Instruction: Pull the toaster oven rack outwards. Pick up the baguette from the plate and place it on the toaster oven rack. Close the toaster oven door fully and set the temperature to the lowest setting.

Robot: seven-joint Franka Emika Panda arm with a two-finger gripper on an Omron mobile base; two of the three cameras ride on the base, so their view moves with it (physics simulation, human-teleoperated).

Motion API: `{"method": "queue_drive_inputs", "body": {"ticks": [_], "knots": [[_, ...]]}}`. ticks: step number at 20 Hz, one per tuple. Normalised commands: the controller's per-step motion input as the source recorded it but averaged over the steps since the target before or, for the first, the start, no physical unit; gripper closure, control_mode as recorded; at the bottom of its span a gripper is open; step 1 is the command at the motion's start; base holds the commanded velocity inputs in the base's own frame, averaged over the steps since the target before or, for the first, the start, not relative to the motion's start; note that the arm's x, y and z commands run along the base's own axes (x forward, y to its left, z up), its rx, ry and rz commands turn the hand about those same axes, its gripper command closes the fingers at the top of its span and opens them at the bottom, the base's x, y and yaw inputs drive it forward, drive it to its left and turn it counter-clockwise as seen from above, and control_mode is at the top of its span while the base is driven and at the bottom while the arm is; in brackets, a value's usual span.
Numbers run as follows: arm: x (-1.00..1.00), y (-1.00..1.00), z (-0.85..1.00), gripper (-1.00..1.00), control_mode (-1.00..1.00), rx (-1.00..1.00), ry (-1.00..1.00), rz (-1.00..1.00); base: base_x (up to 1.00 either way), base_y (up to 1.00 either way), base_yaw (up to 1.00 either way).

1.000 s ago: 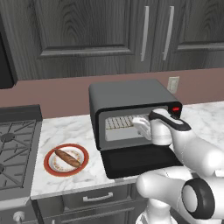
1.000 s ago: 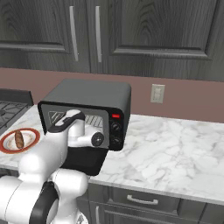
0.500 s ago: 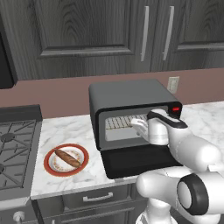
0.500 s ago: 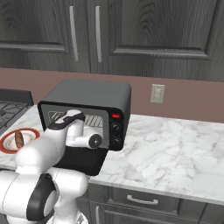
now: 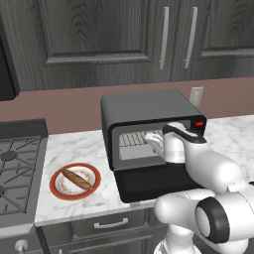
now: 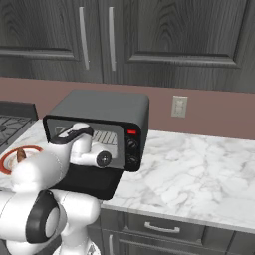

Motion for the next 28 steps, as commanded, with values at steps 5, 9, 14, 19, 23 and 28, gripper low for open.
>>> {"method": "queue_drive_inputs", "body": {"ticks": [5,9,14,19,23,28], "knots": [[0.13,0.0,0.0,-1.0,-1.0,0.0,0.0,0.0,0.0,0.0,0.0],[0.22,0.0,-0.01,-1.0,-1.0,0.0,0.0,0.0,0.0,0.0,0.0],[0.25,0.0,-0.07,-1.0,-1.0,0.0,0.0,0.0,0.0,0.0,0.0],[0.31,0.0,-0.18,-1.0,-1.0,0.0,0.0,0.0,0.0,0.0,0.0],[0.25,0.0,-0.14,-1.0,-1.0,0.0,-0.01,0.0,0.0,0.0,0.0],[0.28,0.0,-0.17,1.0,-1.0,0.0,0.0,0.0,0.0,0.0,0.0]]}}
